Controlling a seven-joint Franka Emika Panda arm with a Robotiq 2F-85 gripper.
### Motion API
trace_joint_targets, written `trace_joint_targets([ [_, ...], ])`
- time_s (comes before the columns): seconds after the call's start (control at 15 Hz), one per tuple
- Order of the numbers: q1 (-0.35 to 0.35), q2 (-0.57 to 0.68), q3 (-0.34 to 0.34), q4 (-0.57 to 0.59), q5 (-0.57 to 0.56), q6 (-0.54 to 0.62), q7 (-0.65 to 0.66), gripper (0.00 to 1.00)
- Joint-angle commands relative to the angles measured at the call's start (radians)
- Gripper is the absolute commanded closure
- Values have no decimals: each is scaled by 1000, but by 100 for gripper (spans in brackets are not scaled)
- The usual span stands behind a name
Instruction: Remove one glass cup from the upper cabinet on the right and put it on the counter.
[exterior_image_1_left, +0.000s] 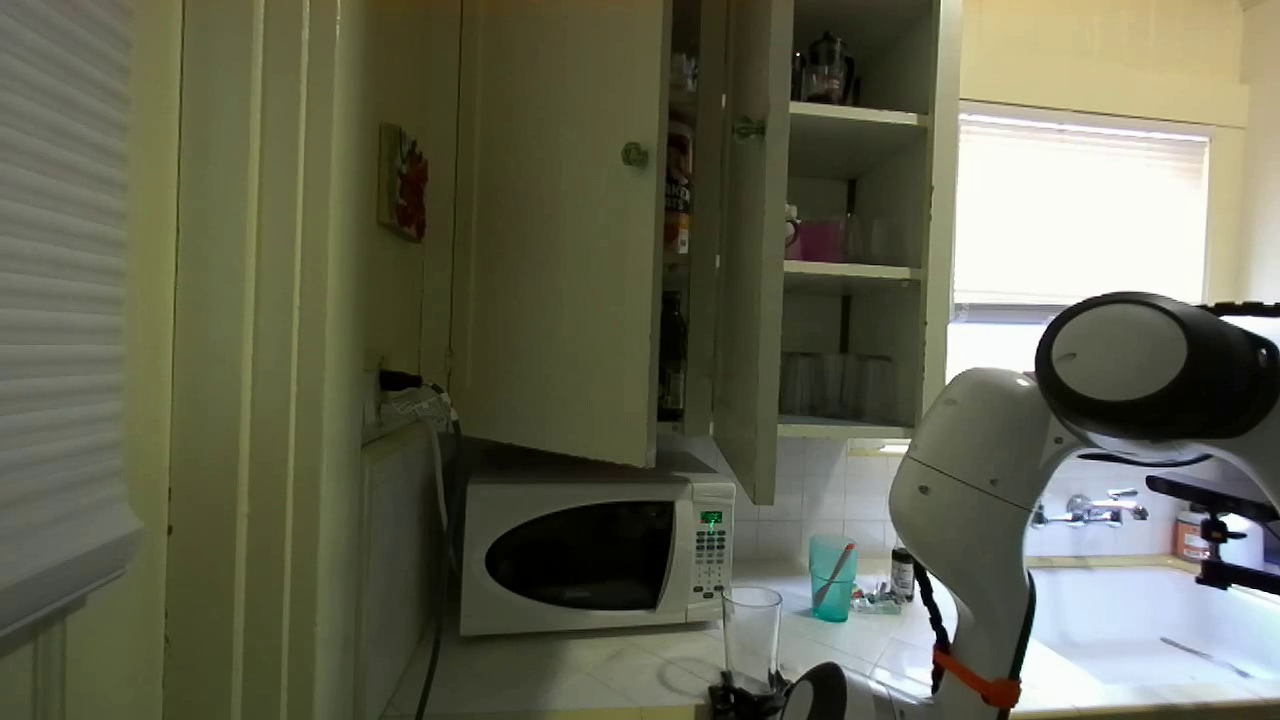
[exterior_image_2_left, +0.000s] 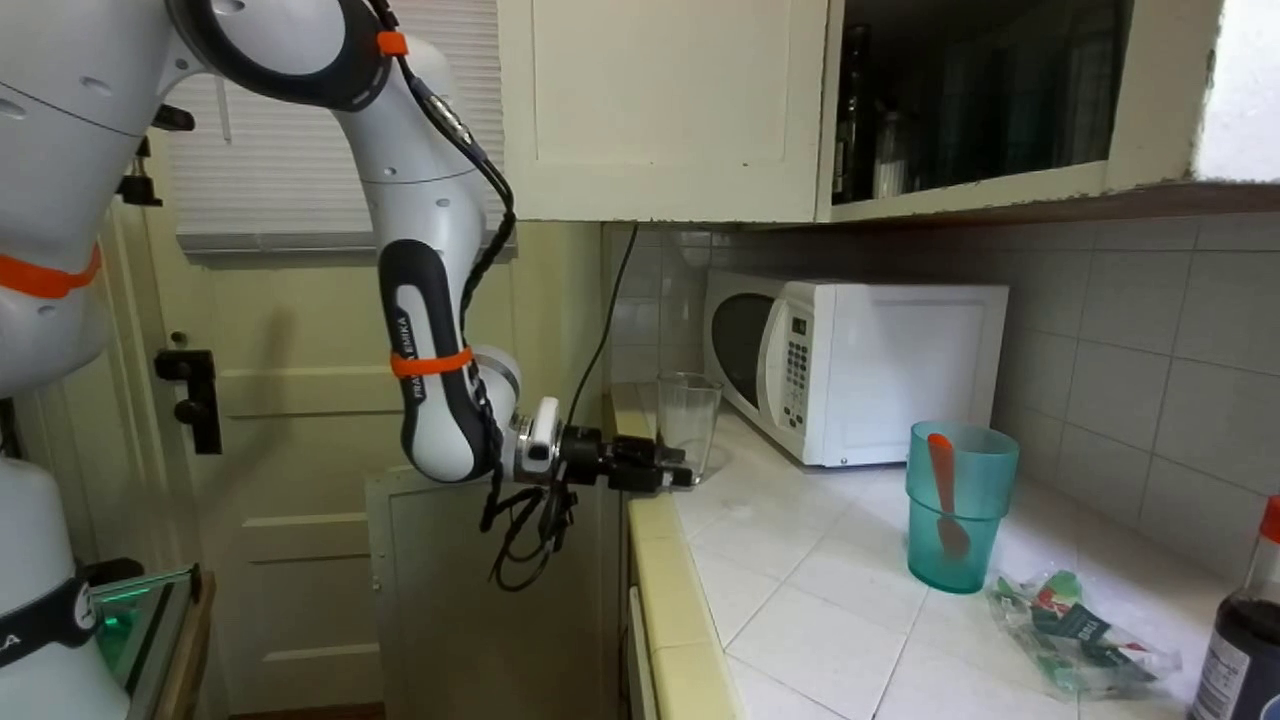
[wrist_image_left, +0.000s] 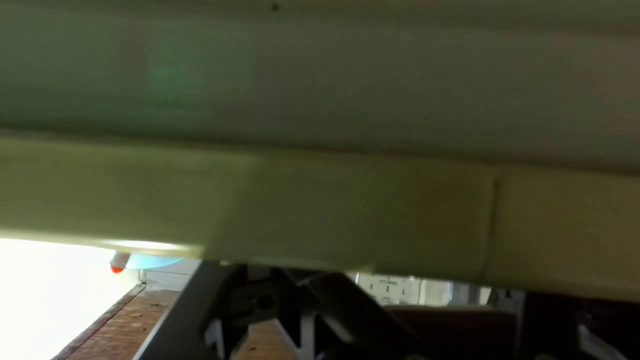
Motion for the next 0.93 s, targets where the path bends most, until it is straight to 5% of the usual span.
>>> trace_joint_targets([
  [0.0, -27, 11, -14, 1, -12, 36, 29, 47],
  [0.2, -21, 3, -32, 7, -12, 50, 28, 47],
  [0.27, -15, 1, -39, 8, -12, 54, 29, 6],
  [0.87, -74, 24, 5, 8, -12, 58, 29, 0],
])
